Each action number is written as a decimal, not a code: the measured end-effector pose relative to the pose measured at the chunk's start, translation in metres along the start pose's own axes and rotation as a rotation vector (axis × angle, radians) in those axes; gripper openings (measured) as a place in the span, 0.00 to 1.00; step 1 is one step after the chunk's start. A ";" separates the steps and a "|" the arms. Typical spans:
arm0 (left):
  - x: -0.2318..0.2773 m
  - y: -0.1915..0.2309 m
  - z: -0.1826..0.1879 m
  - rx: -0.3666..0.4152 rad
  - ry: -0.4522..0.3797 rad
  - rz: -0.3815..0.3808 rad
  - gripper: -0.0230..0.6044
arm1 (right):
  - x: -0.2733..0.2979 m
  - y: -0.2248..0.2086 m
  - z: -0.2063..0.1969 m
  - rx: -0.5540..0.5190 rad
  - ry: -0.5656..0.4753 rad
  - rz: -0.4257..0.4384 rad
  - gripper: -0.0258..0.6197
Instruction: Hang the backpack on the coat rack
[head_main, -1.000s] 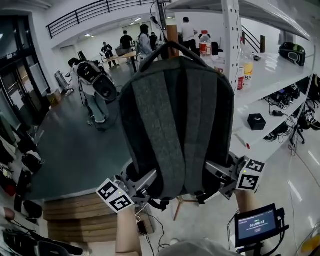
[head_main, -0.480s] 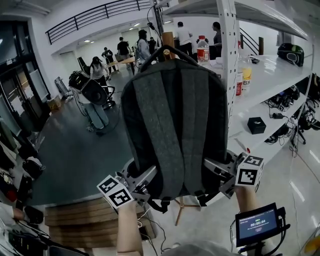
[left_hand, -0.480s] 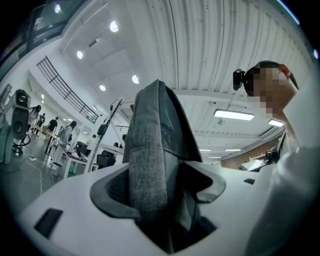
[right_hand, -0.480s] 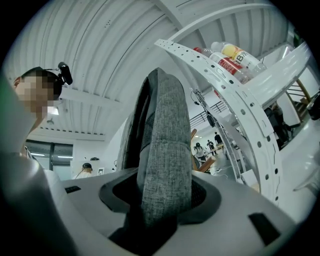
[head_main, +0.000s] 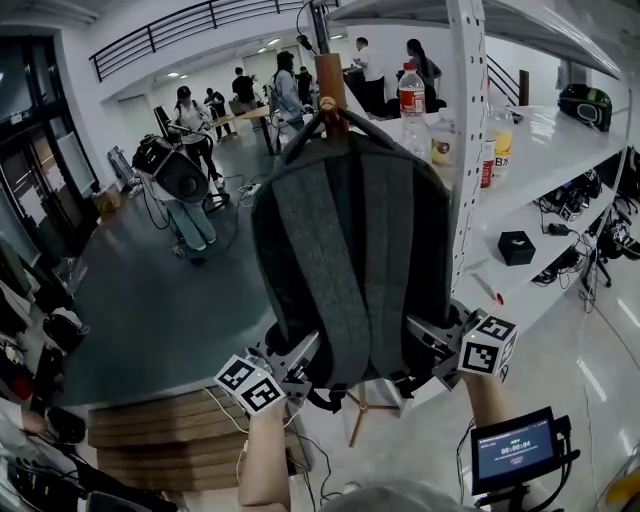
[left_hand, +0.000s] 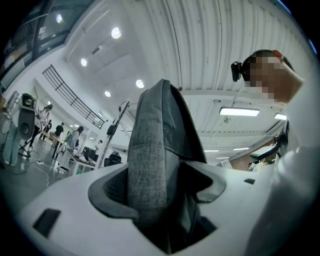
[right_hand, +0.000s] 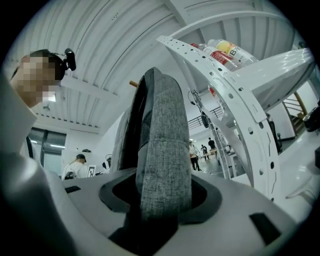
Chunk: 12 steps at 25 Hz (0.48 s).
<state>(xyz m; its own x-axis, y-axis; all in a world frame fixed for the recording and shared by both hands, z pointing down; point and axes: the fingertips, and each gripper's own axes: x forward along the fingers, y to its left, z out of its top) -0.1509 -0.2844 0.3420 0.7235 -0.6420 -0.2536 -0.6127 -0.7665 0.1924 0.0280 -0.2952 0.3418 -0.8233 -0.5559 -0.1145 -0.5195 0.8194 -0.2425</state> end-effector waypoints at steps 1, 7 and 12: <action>-0.001 0.002 -0.001 0.016 -0.016 0.010 0.52 | 0.001 -0.002 -0.002 -0.023 -0.012 -0.011 0.37; -0.007 0.015 0.006 0.107 -0.087 0.092 0.55 | 0.004 -0.011 -0.002 -0.077 -0.078 -0.037 0.37; -0.017 0.010 0.012 0.122 -0.119 0.093 0.55 | -0.009 -0.004 0.005 -0.096 -0.140 -0.001 0.40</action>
<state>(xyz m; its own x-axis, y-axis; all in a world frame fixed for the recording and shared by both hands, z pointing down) -0.1734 -0.2806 0.3369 0.6236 -0.6980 -0.3521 -0.7145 -0.6916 0.1057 0.0385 -0.2942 0.3385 -0.7867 -0.5651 -0.2487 -0.5450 0.8248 -0.1504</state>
